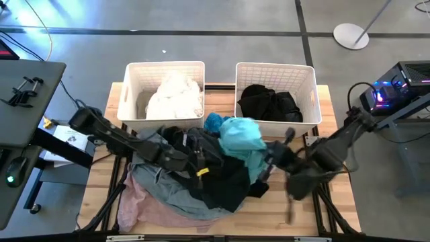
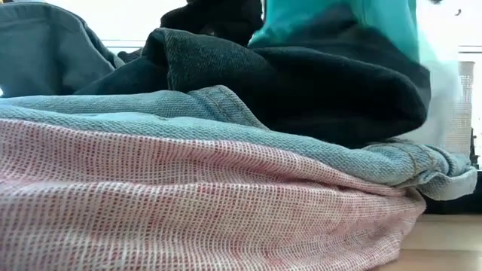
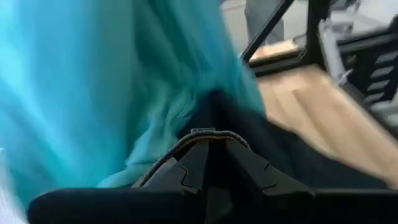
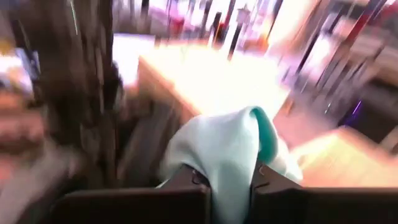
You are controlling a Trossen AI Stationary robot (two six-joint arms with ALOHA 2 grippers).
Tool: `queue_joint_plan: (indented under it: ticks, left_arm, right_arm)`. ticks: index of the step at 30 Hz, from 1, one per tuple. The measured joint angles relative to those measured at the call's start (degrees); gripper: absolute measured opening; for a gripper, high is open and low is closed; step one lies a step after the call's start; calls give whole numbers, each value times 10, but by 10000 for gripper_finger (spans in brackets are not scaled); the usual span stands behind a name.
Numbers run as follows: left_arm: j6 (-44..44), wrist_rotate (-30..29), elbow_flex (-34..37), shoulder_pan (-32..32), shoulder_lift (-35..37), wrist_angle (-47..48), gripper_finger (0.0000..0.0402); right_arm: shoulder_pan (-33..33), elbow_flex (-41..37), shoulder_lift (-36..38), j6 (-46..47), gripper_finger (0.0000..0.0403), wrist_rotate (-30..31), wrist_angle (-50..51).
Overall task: Sort clothes
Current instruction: Put the light blue shorts into the left white bin
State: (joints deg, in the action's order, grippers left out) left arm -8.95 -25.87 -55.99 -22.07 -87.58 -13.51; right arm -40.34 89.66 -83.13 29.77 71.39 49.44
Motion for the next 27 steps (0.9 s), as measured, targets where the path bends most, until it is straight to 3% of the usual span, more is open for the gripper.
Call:
queue_joint_plan:
  ticks: [4,10,15,19,27]
  left_arm:
    - [-63,-2,0,3,-24,-76,41]
    - [-165,45,0,-5,21,-145,76]
    - [-230,119,0,-11,71,-173,139]
    - [-274,149,0,-14,92,-184,197]
    - [-271,164,0,-8,25,-175,276]
  right_arm:
    - [-34,57,0,-179,4,92,-100]
    - [-36,95,0,-364,5,68,-229]
    - [-2,73,1,-357,3,-112,-239]
    - [31,-21,0,-284,2,-258,-253]
    - [86,-277,-22,-271,2,-410,-655]
